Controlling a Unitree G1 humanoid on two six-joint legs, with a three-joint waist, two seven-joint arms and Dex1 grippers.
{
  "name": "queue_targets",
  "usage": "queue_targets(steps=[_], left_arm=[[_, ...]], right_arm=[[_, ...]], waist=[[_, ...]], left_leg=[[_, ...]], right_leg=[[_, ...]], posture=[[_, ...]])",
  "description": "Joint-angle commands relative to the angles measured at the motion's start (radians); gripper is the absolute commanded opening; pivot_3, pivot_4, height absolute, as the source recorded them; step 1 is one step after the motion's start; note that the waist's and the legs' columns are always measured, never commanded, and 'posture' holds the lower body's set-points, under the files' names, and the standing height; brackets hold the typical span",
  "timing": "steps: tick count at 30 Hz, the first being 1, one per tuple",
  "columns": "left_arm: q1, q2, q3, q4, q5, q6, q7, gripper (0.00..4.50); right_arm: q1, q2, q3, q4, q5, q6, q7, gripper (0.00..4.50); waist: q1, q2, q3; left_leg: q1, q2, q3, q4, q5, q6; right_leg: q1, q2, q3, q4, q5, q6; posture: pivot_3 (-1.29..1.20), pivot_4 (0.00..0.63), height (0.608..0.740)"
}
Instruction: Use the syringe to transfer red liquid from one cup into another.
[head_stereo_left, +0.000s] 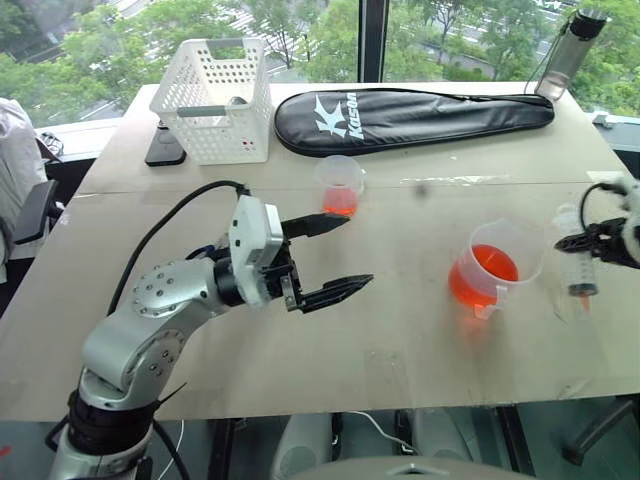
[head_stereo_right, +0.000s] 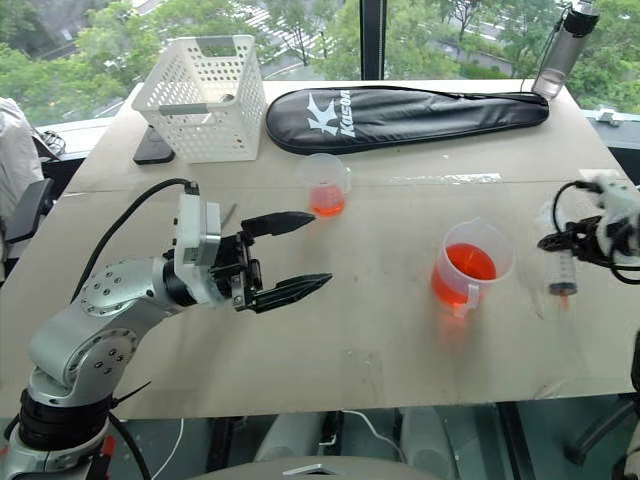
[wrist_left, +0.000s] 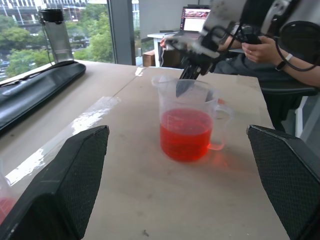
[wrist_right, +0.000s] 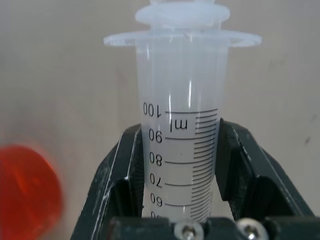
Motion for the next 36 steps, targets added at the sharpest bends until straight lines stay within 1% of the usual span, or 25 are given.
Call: queue_targets(steps=[1, 4, 5, 6, 7, 9, 11, 13, 17, 20, 23, 27, 30, 32, 34, 36], left_arm=[[-0.033, -0.010, -0.010, 0.013, 0.031, -0.035, 0.007, 4.50], [-0.073, -0.018, -0.015, 0.049, 0.040, -0.038, 0.000, 4.50], [-0.083, -0.020, -0.015, 0.058, 0.039, -0.038, -0.002, 4.50], [-0.109, -0.025, -0.015, 0.078, 0.037, -0.034, 0.001, 4.50], [-0.136, -0.032, -0.018, 0.099, 0.035, -0.027, 0.006, 4.50], [-0.178, -0.041, -0.024, 0.132, 0.034, -0.017, 0.012, 4.50], [-0.210, -0.046, -0.033, 0.156, 0.031, -0.008, 0.004, 4.50], [-0.247, -0.043, -0.043, 0.183, 0.044, 0.015, 0.016, 4.50], [-0.311, -0.060, -0.052, 0.227, 0.036, 0.031, 0.002, 4.50], [-0.354, -0.080, -0.060, 0.248, 0.035, 0.039, 0.006, 4.50], [-0.400, -0.101, -0.073, 0.275, 0.049, 0.041, 0.007, 4.50], [-0.516, -0.140, -0.101, 0.357, 0.077, 0.062, 0.019, 4.50], [-0.649, -0.188, -0.140, 0.472, 0.108, 0.103, 0.025, 4.50], [-0.704, -0.215, -0.165, 0.524, 0.130, 0.109, 0.015, 4.50], [-0.790, -0.267, -0.192, 0.608, 0.166, 0.112, 0.024, 4.50], [-0.856, -0.311, -0.215, 0.670, 0.199, 0.102, 0.021, 4.50]], right_arm=[[0.059, 0.105, -0.372, -0.379, 0.097, 0.014, -0.051, 1.51], [0.108, 0.240, -0.528, -0.673, 0.180, 0.029, -0.082, 1.51], [0.111, 0.278, -0.557, -0.729, 0.200, 0.027, -0.096, 1.51], [0.113, 0.332, -0.570, -0.835, 0.227, 0.027, -0.119, 1.51], [0.118, 0.396, -0.574, -0.933, 0.258, 0.003, -0.144, 1.51], [0.141, 0.470, -0.550, -1.058, 0.293, -0.031, -0.173, 1.51], [0.173, 0.538, -0.519, -1.129, 0.316, -0.060, -0.210, 1.51], [0.232, 0.585, -0.463, -1.187, 0.311, -0.138, -0.239, 1.51], [0.347, 0.626, -0.351, -1.220, 0.251, -0.293, -0.302, 1.51], [0.456, 0.620, -0.268, -1.221, 0.185, -0.424, -0.320, 1.51], [0.522, 0.631, -0.211, -1.213, 0.147, -0.509, -0.351, 1.51], [0.573, 0.669, -0.149, -1.188, 0.118, -0.609, -0.390, 1.51], [0.630, 0.698, -0.060, -1.149, 0.051, -0.720, -0.408, 1.51], [0.652, 0.709, -0.024, -1.128, 0.026, -0.773, -0.416, 1.51], [0.672, 0.726, 0.020, -1.102, -0.010, -0.849, -0.422, 1.51], [0.684, 0.733, 0.047, -1.086, -0.038, -0.887, -0.437, 1.51]], waist=[[-0.002, 0.000, 0.000], [-0.002, 0.000, 0.000], [-0.003, 0.000, 0.000], [-0.004, 0.000, 0.000], [-0.004, 0.000, 0.000], [-0.004, 0.000, 0.000], [-0.004, 0.000, 0.000], [-0.002, 0.000, 0.000], [-0.001, 0.000, 0.000], [-0.001, 0.000, 0.000], [-0.004, 0.000, 0.000], [-0.005, -0.001, 0.000], [-0.002, -0.001, 0.000], [-0.002, -0.002, 0.001], [-0.003, -0.002, 0.001], [-0.003, -0.002, 0.001]], left_leg=[[0.000, 0.000, -0.001, 0.000, 0.000, 0.000], [0.001, 0.001, -0.003, 0.000, 0.000, 0.000], [0.001, 0.001, -0.003, 0.000, 0.000, 0.000], [0.001, 0.001, -0.003, 0.000, 0.000, 0.000], [0.002, 0.001, -0.003, 0.000, 0.000, 0.000], [0.002, 0.001, -0.003, 0.001, 0.000, 0.000], [0.002, 0.001, -0.002, 0.001, 0.000, 0.000], [0.002, 0.001, -0.002, 0.001, 0.000, 0.000], [0.002, -0.001, -0.001, 0.001, 0.002, -0.003], [0.002, -0.001, -0.001, 0.001, 0.002, -0.004], [0.002, -0.001, -0.001, 0.000, 0.003, -0.005], [0.003, -0.001, -0.002, 0.001, 0.003, -0.005], [0.003, -0.001, -0.001, 0.001, 0.003, -0.005], [0.003, -0.001, -0.002, 0.001, 0.003, -0.005], [0.003, -0.001, -0.001, 0.001, 0.003, -0.005], [0.002, -0.002, -0.001, 0.001, 0.003, -0.005]], right_leg=[[0.000, 0.000, 0.000, 0.000, 0.000, 0.000], [0.001, 0.002, -0.001, 0.002, 0.000, 0.001], [0.001, 0.002, -0.001, 0.002, 0.000, 0.001], [0.001, 0.002, -0.001, 0.003, 0.000, 0.001], [0.001, 0.002, -0.001, 0.003, 0.000, 0.001], [0.001, 0.002, -0.001, 0.004, 0.000, 0.001], [0.001, 0.002, -0.001, 0.004, 0.000, 0.001], [0.001, 0.002, -0.002, 0.004, 0.000, 0.001], [0.001, 0.002, -0.002, 0.003, -0.001, 0.002], [0.001, 0.002, -0.001, 0.003, -0.001, 0.002], [0.000, 0.002, -0.001, 0.004, -0.001, 0.002], [0.001, 0.003, -0.002, 0.004, -0.001, 0.002], [0.001, 0.003, -0.001, 0.004, -0.001, 0.002], [0.001, 0.003, -0.002, 0.004, -0.001, 0.002], [0.001, 0.003, 0.000, 0.004, -0.002, 0.003], [0.000, 0.003, 0.000, 0.003, -0.002, 0.004]], posture=[[0.00, 0.150, 0.724], [0.00, 0.150, 0.724], [0.00, 0.150, 0.724], [0.00, 0.150, 0.724], [0.00, 0.150, 0.724], [0.00, 0.150, 0.724], [0.00, 0.150, 0.724], [0.00, 0.150, 0.724], [0.00, 0.150, 0.724], [0.00, 0.150, 0.724], [0.00, 0.150, 0.724], [0.00, 0.150, 0.724], [0.00, 0.150, 0.724], [0.00, 0.150, 0.724], [0.00, 0.150, 0.724], [0.00, 0.150, 0.724]])
